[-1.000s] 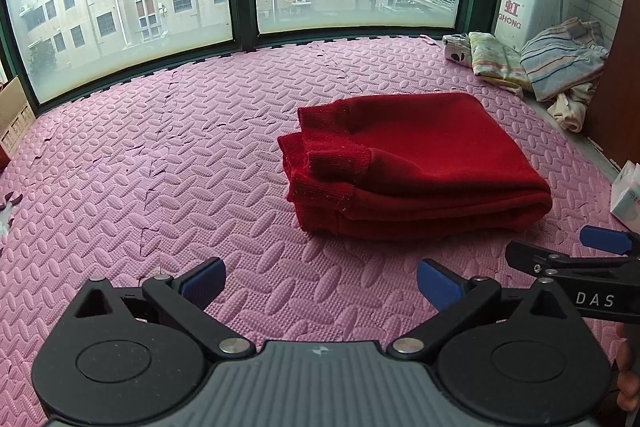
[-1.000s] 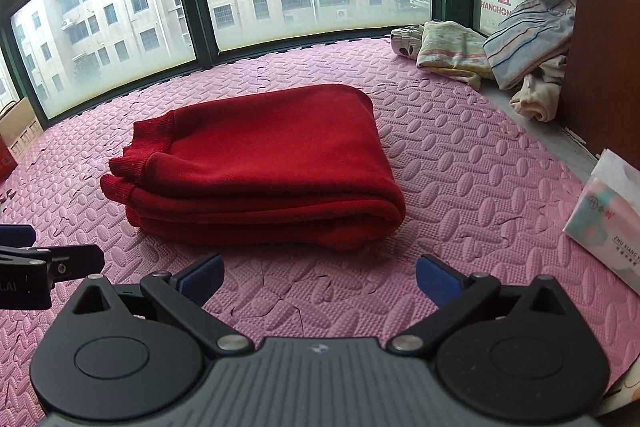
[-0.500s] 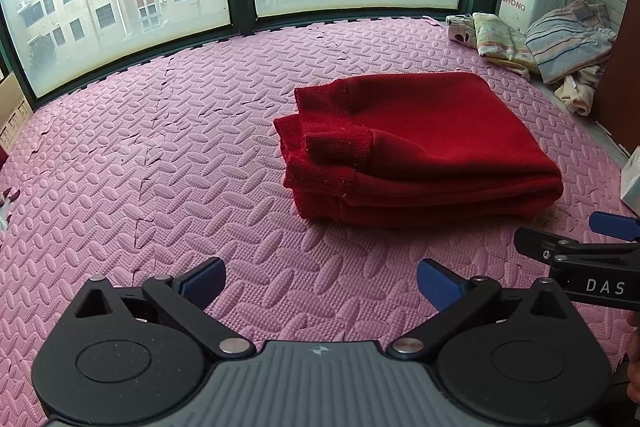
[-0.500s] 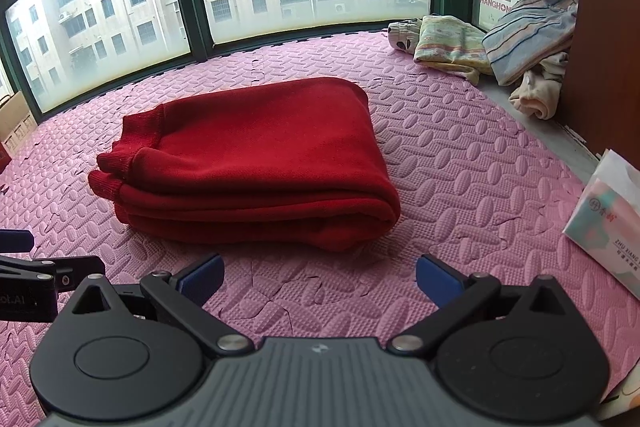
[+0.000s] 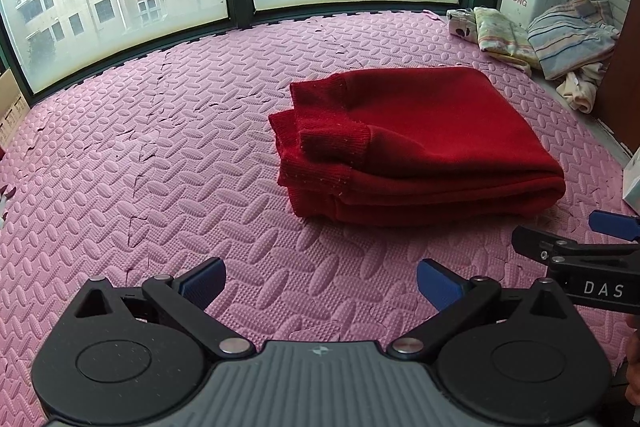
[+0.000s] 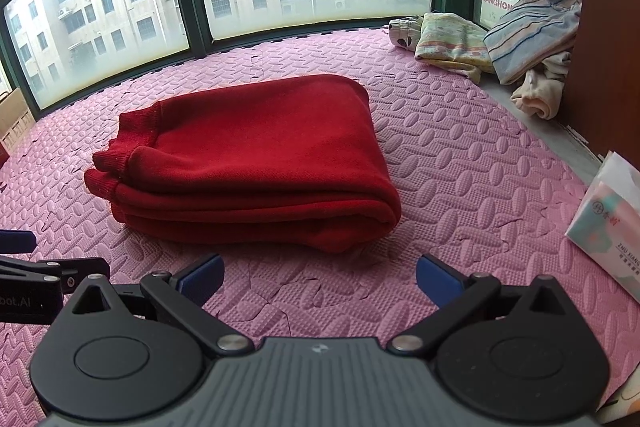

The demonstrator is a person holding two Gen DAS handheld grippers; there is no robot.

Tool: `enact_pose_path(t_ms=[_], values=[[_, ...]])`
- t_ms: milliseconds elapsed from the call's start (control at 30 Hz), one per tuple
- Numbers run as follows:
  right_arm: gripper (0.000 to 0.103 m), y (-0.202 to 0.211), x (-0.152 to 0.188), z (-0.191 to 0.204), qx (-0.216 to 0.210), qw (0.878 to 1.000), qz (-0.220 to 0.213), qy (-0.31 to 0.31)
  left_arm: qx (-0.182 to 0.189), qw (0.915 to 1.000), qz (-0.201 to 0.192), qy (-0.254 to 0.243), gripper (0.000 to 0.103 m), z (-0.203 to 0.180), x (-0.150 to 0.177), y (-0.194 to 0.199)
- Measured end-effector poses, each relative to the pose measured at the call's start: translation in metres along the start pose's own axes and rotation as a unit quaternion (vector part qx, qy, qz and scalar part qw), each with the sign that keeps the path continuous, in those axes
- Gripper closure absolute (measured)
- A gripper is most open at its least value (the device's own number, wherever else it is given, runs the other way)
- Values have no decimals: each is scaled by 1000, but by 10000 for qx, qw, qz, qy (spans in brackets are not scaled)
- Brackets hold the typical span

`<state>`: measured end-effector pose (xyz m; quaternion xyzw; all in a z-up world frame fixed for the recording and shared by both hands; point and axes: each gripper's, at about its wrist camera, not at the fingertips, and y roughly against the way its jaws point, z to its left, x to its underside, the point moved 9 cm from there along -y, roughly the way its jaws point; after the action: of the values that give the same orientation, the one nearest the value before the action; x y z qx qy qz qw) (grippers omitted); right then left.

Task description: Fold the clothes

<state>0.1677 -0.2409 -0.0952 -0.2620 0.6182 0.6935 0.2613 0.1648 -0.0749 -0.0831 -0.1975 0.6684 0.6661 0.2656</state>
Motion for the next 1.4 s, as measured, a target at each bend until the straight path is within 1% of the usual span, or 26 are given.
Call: enact_pose_path(t_ms=[300, 1400], values=[[0, -3, -2, -1, -1, 10000, 37, 9, -36, 10000, 9, 0, 0, -1, -6, -4], [0, -9, -6, 1, 22, 9999, 95, 109, -135, 9999, 105, 14, 0, 3, -7, -11]])
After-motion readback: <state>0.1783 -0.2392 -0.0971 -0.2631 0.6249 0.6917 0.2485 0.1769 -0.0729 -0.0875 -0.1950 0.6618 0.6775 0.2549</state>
